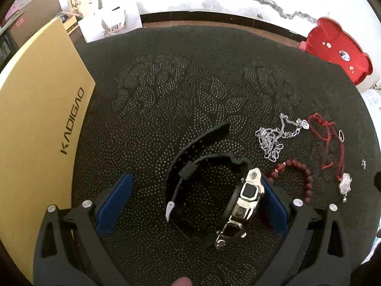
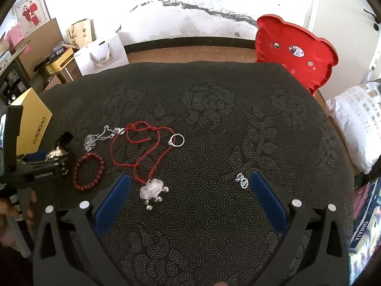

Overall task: Organize jewelry
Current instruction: 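Move the left tool to the black-gold watch and close on it while the right tool approaches the silver charm, then close the right tool on the small silver charm and lift it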

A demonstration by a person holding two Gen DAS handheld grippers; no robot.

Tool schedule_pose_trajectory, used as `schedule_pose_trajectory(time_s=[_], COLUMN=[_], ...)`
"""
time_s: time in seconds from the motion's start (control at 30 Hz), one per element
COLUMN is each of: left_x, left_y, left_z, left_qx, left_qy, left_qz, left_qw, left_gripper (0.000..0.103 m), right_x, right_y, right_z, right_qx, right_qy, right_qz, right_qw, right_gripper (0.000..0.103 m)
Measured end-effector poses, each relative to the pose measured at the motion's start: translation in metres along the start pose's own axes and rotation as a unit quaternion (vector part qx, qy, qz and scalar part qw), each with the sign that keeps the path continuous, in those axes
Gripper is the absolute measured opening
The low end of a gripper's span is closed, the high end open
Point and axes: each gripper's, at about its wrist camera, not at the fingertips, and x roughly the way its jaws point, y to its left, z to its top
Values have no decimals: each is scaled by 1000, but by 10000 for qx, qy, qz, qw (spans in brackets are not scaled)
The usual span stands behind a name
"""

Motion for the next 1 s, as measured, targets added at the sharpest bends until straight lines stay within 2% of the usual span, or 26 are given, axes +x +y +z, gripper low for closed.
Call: schedule_pose_trajectory(time_s=[0.13,0.43,0.5,0.57,0.67,0.77,0.87,1.0], left_x=[0,-6,-8,-13,-16,-18,-18,-17], left_y=[-6,-7,-9,-15,-23,-24,-23,-23], left_z=[-4,-16,-18,-20,-22,-24,-24,-22], left_qx=[92,-14,32,136,278,271,257,269], left_qy=[-63,-190,-218,-290,-370,-389,-385,-415], left_qz=[113,218,200,177,171,159,148,137], left_qw=[9999,9996,9996,9993,9988,9988,9988,9987], left_gripper=[97,97,92,79,66,64,63,63], right_x=[-1,16,17,20,29,40,48,57], right_y=[-5,-31,-38,-42,-51,-59,-60,-56], right_z=[1,-2,-3,-5,-9,-11,-12,-10], right_qx=[56,192,196,134,205,321,177,-109], right_qy=[-33,236,242,253,380,626,643,579], right_qz=[-64,-55,-40,-95,-91,10,41,-128], right_qw=[10000,9995,9995,9995,9990,9975,9978,9982], right_gripper=[97,97,97,97,97,97,97,85])
